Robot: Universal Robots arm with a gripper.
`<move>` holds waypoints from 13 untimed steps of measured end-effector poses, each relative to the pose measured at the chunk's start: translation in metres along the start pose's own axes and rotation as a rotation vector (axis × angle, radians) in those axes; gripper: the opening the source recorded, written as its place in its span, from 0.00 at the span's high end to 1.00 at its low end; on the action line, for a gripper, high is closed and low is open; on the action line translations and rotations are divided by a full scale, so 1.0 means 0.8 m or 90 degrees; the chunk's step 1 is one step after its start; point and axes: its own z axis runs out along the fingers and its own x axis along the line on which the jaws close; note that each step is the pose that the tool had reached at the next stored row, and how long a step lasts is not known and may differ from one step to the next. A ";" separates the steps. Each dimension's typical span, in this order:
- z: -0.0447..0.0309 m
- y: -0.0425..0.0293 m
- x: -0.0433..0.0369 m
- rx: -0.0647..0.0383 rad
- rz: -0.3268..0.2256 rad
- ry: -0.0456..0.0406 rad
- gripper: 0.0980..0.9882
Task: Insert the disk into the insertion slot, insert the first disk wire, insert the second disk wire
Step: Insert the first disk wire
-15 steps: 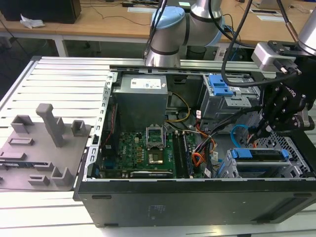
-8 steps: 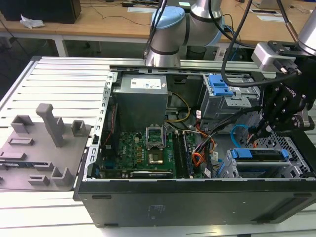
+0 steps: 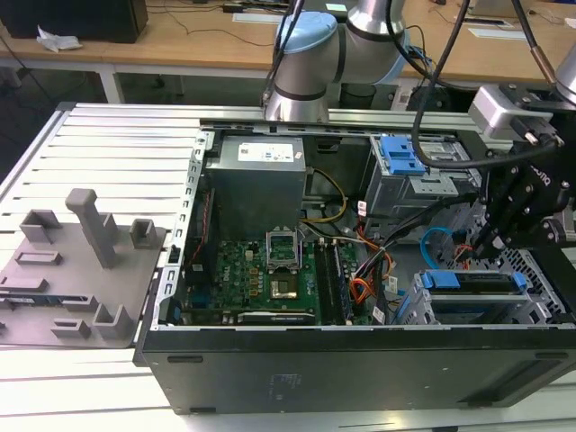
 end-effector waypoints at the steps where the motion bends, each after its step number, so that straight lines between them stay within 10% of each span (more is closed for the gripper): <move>1: 0.0009 -0.0003 0.006 0.000 0.000 0.0001 0.92; 13: 0.0156 -0.0134 0.014 0.000 0.000 0.0001 0.92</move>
